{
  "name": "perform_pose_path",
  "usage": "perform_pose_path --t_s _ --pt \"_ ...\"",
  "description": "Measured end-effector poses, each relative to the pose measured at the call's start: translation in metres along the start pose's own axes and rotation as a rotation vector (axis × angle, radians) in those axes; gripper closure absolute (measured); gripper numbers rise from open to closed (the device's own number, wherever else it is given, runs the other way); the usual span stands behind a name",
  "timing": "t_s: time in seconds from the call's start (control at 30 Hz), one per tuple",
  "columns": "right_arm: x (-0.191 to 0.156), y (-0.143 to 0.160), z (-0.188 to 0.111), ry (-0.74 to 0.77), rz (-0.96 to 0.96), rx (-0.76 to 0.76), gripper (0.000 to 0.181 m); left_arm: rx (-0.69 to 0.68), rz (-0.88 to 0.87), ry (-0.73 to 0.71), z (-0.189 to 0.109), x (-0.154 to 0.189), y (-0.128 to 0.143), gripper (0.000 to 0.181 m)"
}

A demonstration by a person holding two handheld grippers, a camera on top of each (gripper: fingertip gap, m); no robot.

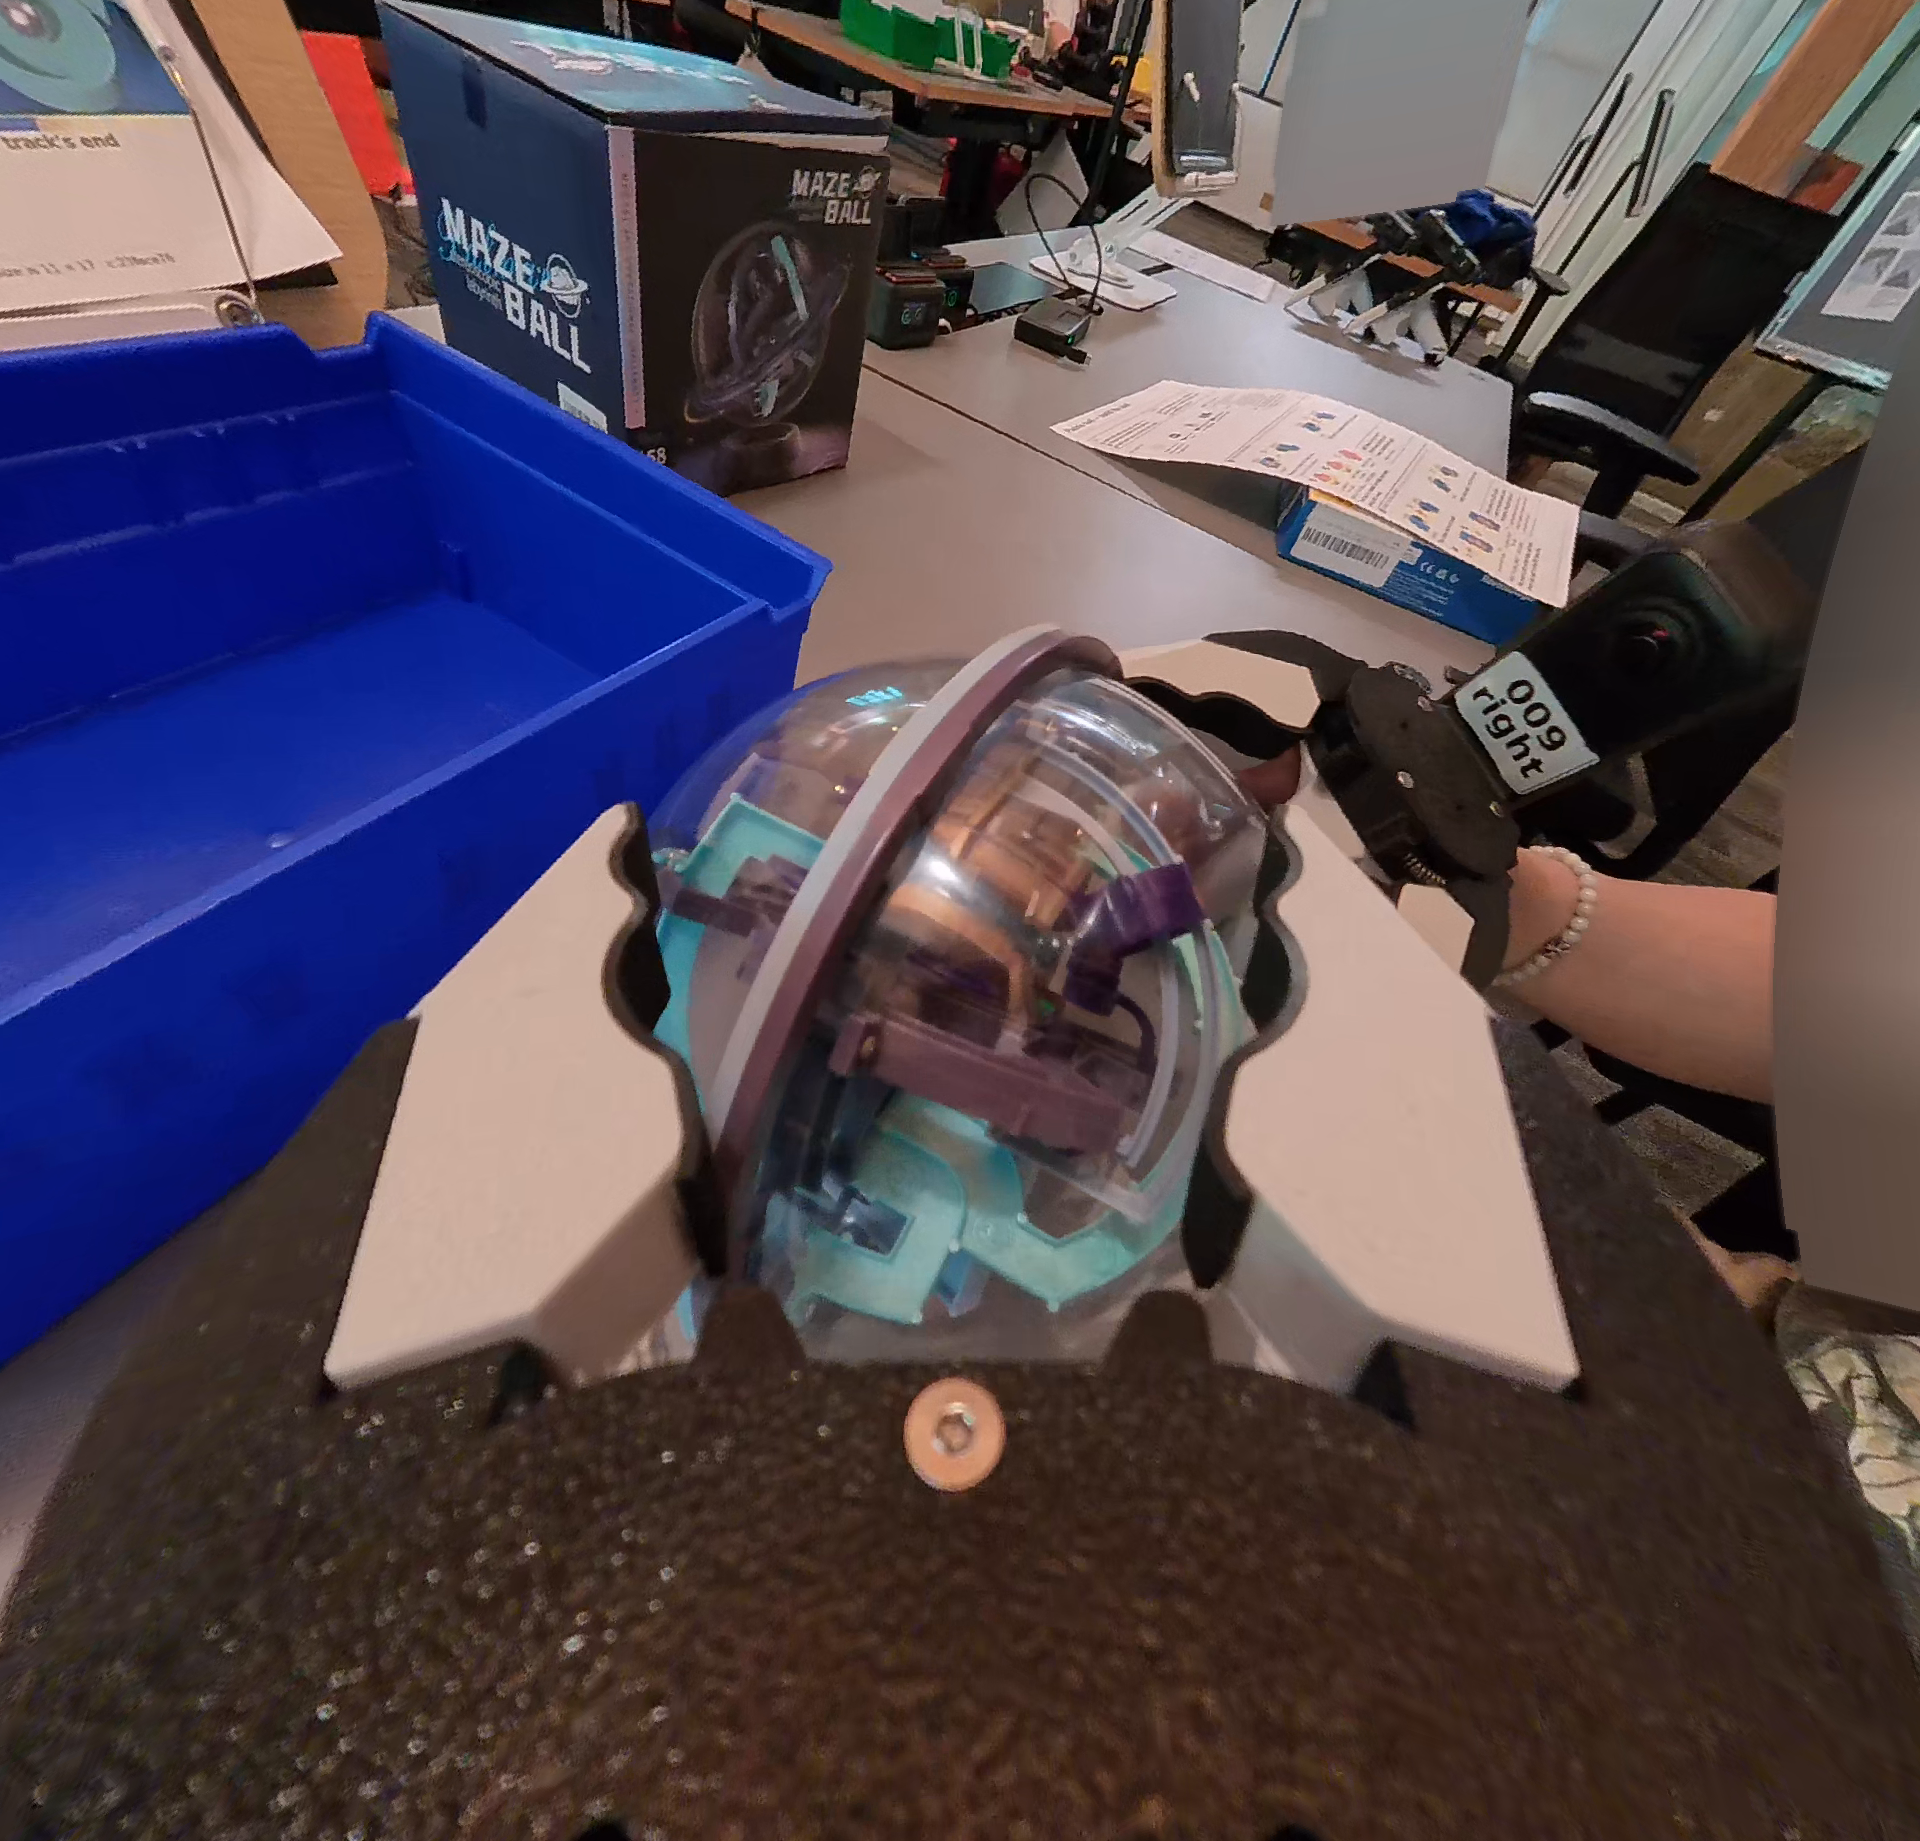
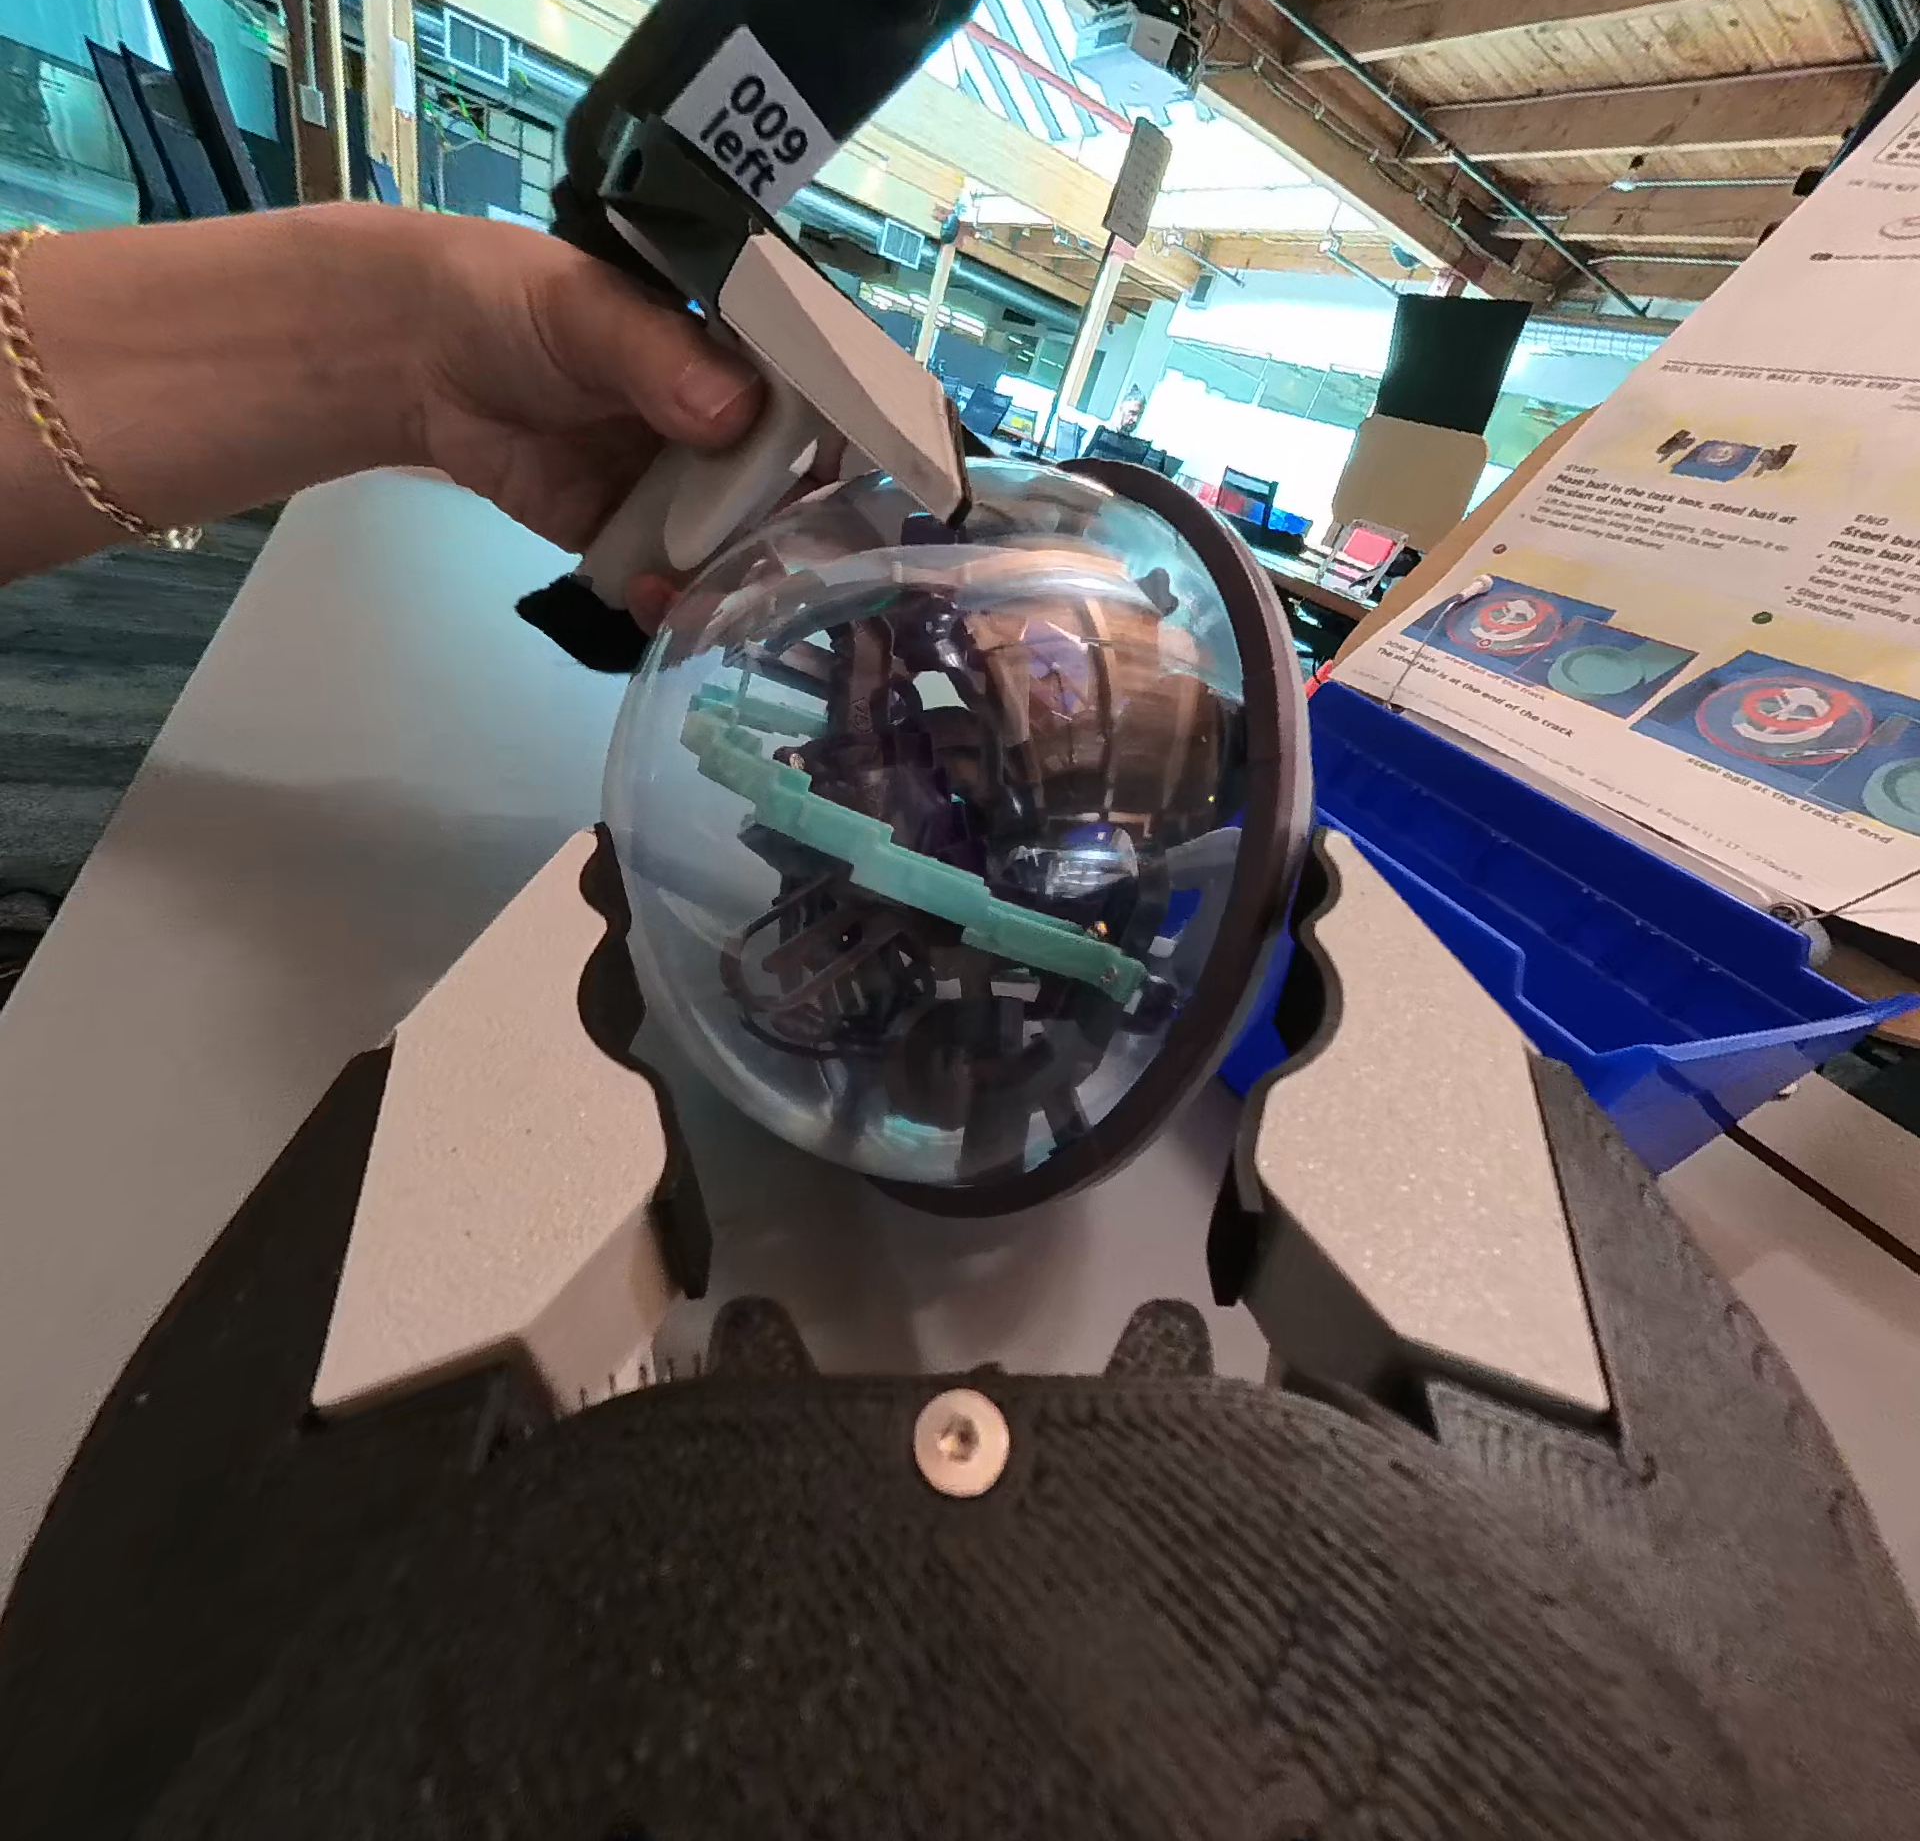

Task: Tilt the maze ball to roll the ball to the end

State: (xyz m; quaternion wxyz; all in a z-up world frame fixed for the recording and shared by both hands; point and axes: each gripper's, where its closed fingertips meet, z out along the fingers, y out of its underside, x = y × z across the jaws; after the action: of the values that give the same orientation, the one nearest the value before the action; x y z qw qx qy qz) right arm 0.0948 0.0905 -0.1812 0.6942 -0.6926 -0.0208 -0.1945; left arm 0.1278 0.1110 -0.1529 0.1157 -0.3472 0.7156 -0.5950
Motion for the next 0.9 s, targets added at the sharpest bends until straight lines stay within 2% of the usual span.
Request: perform_pose_path --t_s 0.23,0.47,0.67,0.9 --pt "-0.003 -0.004 -0.001 -0.004 -0.027 0.029 0.060 0.026 0.046 0.051 -0.005 0.004 0.000 0.072" --pt "0.000 -0.003 0.000 -0.005 0.001 0.025 0.060 -0.037 0.082 0.032 -0.001 0.003 0.004 0.064" --pt "0.002 -0.002 0.000 0.026 -0.010 0.013 0.059 -0.054 -0.057 -0.074 0.000 -0.007 0.005 0.064" --pt "-0.006 -0.002 0.004 0.010 -0.019 0.002 0.051 -0.033 -0.093 -0.136 -0.007 -0.003 0.008 0.064"
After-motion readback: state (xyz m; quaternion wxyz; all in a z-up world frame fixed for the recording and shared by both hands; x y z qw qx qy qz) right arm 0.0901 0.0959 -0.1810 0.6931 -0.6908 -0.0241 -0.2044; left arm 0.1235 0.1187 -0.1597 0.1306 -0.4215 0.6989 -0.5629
